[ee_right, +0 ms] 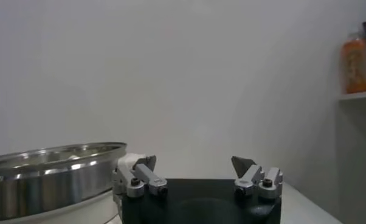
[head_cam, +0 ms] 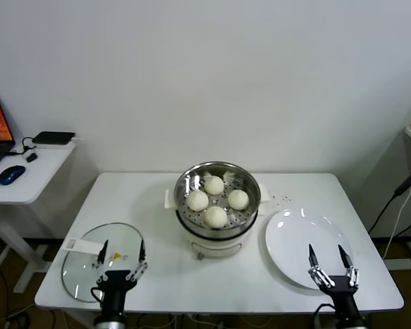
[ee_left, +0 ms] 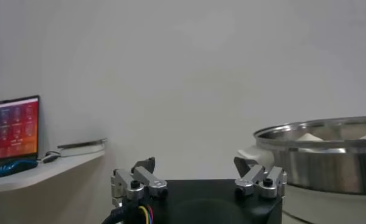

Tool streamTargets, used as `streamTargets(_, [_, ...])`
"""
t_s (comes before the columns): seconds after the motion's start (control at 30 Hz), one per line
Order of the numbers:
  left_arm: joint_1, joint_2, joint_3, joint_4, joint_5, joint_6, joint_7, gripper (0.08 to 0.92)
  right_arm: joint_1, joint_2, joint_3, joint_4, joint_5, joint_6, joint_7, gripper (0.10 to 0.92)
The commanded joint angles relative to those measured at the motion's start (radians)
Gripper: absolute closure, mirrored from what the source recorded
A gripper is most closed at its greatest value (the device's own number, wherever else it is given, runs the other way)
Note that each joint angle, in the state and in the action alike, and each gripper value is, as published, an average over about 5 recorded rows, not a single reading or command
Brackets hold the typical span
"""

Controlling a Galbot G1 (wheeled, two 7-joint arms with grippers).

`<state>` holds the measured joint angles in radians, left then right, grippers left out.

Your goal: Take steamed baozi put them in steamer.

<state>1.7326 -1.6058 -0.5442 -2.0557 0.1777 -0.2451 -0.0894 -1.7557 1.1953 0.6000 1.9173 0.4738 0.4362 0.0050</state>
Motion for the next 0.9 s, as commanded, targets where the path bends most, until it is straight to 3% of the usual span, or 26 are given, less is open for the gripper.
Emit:
streamTargets(0.03, [0.000,-0.002,0.001,-0.004,0.000,0.000,0.001,0.177,-0.036,0.067,0.034,0.013,-0.045,0.035,-0.002,0.203])
streamTargets(0.9, [-0.004,-0.008,0.011,-0.001,0.005,0.003,0.007,0.177,-0.016,0.081,0.019,0.030,-0.068,0.030,-0.004,0.203])
